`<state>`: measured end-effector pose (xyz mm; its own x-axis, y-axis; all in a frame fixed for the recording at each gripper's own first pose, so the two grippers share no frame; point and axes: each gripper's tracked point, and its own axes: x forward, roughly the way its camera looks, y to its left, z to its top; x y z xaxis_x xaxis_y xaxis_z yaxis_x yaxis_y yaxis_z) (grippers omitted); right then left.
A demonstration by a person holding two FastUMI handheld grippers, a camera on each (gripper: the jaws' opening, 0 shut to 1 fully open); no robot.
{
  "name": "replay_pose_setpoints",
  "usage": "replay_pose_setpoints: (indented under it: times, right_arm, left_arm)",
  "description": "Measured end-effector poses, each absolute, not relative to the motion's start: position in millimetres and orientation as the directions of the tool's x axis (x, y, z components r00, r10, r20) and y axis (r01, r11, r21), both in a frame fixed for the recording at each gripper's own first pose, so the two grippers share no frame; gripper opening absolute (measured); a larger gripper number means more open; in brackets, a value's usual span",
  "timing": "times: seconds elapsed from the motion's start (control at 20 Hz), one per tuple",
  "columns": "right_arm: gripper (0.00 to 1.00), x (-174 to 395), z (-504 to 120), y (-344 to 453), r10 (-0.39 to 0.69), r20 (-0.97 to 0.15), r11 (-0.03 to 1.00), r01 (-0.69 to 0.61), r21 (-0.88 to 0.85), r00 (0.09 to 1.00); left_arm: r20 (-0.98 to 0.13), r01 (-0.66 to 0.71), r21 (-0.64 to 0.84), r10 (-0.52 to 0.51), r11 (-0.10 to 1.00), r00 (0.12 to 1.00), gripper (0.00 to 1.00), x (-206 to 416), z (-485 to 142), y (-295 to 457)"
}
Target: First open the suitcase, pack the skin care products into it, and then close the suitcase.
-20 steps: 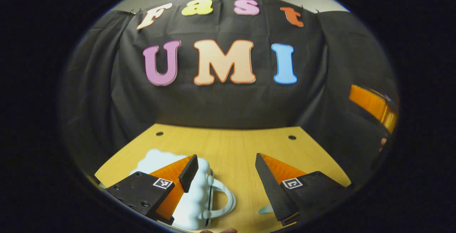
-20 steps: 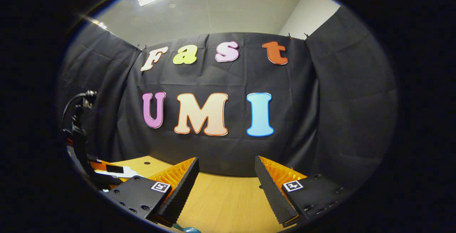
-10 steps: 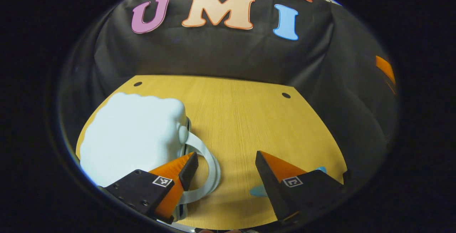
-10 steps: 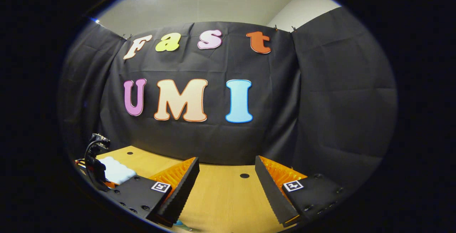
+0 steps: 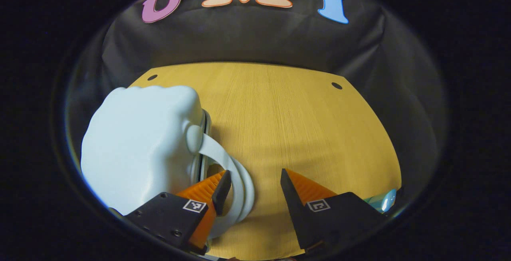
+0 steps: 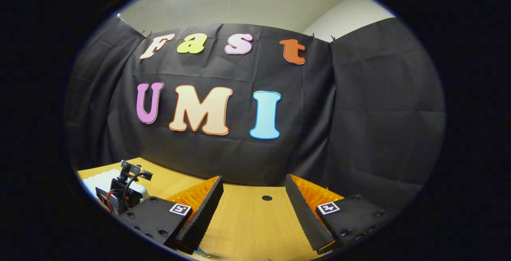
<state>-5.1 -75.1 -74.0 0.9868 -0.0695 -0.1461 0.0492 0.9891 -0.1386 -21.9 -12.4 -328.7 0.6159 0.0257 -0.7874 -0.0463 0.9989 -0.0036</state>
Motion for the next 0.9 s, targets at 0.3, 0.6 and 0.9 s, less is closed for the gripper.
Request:
replay_pose_setpoints:
  times: [0.3,0.6,0.9]
  right_arm:
    - [0.98,-5.2,-70.9,-74.2,-0.069,-0.131,0.990,0.051,-0.134,0.989]
    - [0.98,-8.9,-71.2,-74.1,-0.067,-0.121,0.990,0.050,-0.134,0.990]
    - [0.98,-7.1,-66.7,-54.1,-0.026,-0.100,0.992,0.014,-0.123,0.995]
  left_arm:
    - [-0.860,-0.071,0.059,0.087,0.996,0.502,0.60,-36.9,-351.5,-5.9]
    - [-0.848,0.026,0.023,0.006,0.999,0.530,0.11,-38.1,-332.3,-11.7]
    - [-0.822,0.037,-0.034,-0.049,0.999,0.568,0.04,-35.7,-299.0,-20.3]
